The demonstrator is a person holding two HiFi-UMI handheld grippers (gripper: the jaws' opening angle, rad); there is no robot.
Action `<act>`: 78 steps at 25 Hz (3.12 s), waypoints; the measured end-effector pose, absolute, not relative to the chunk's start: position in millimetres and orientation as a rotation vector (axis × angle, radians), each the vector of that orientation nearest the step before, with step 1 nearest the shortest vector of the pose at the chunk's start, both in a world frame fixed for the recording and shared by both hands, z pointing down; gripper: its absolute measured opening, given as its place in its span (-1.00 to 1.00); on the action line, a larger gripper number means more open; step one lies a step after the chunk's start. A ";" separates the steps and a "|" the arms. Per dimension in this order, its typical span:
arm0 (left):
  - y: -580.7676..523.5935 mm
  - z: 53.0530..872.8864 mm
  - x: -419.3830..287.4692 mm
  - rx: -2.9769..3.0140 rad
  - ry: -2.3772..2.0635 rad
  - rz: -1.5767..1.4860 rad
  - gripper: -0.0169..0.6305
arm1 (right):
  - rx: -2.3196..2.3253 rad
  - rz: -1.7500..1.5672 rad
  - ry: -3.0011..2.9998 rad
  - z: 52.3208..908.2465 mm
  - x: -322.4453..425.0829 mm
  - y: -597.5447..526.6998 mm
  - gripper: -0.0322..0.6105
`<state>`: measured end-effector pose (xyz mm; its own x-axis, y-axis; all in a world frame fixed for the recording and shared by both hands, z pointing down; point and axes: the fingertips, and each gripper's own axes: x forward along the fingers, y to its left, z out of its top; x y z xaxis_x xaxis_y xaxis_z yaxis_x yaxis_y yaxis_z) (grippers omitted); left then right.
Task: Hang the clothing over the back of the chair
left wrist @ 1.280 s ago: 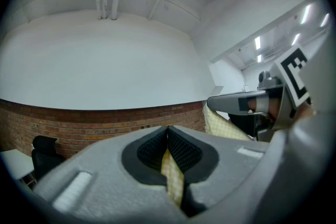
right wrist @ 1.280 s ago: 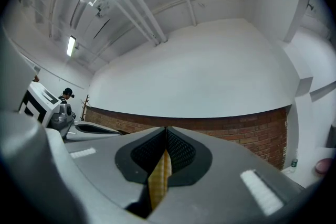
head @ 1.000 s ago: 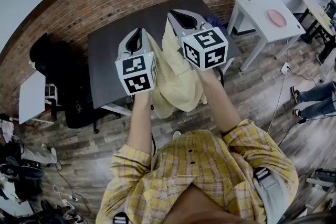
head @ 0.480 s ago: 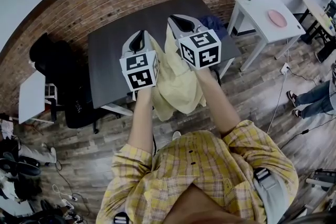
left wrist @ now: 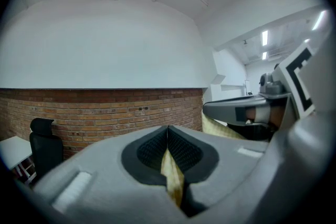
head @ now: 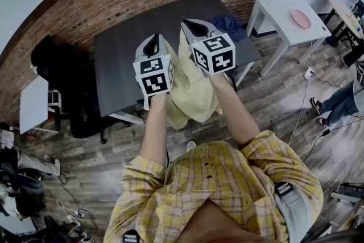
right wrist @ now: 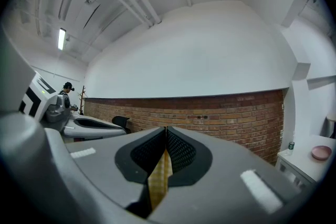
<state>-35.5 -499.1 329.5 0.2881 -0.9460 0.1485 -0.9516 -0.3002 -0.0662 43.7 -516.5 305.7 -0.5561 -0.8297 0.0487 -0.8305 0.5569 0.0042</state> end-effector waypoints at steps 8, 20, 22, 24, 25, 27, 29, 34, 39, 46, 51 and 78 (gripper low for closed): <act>-504.9 340.7 -34.5 2.466 -1.803 0.249 -0.93 | 1.432 0.080 -2.727 317.8 40.4 -522.9 -0.86; -507.0 344.9 -31.6 2.467 -1.797 0.237 -0.83 | 1.413 0.062 -2.735 321.4 36.9 -524.5 -0.75; -506.2 344.2 -32.3 2.470 -1.791 0.236 -0.83 | 1.410 0.065 -2.739 321.5 34.9 -523.9 -0.75; -503.6 342.4 -31.9 2.477 -1.786 0.231 -0.82 | 1.409 0.064 -2.746 320.3 34.0 -521.5 -0.75; -501.7 341.1 -31.7 2.481 -1.785 0.227 -0.81 | 1.408 0.059 -2.751 318.9 34.0 -519.7 -0.75; -497.6 337.6 -31.3 2.487 -1.789 0.215 -0.80 | 1.412 0.043 -2.760 314.7 34.8 -516.1 -0.75; -494.0 333.1 -30.9 2.494 -1.795 0.200 -0.80 | 1.418 0.028 -2.765 310.1 36.5 -513.5 -0.75; -484.9 321.9 -31.1 2.508 -1.802 0.168 -0.81 | 1.435 0.001 -2.771 298.3 38.7 -506.7 -0.75; -471.0 309.7 -30.2 2.523 -1.827 0.132 -0.86 | 1.472 -0.039 -2.792 285.4 45.1 -492.5 -0.84; -448.5 300.7 -22.5 2.541 -1.838 0.102 -0.94 | 1.507 -0.068 -2.805 276.2 54.1 -468.9 -0.90; -433.1 294.2 -15.0 2.564 -1.832 0.082 -0.94 | 1.502 -0.081 -2.805 273.8 58.1 -454.0 -0.90; -346.8 293.3 13.1 2.610 -1.848 0.000 -0.95 | 1.624 -0.163 -2.819 272.8 103.4 -357.7 -0.90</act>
<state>13.1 -346.8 293.3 0.3324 -0.9426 -0.0327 -0.9426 -0.3308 -0.0461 103.4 -357.7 272.8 -0.4979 -0.8542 -0.1499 -0.8657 0.4997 0.0285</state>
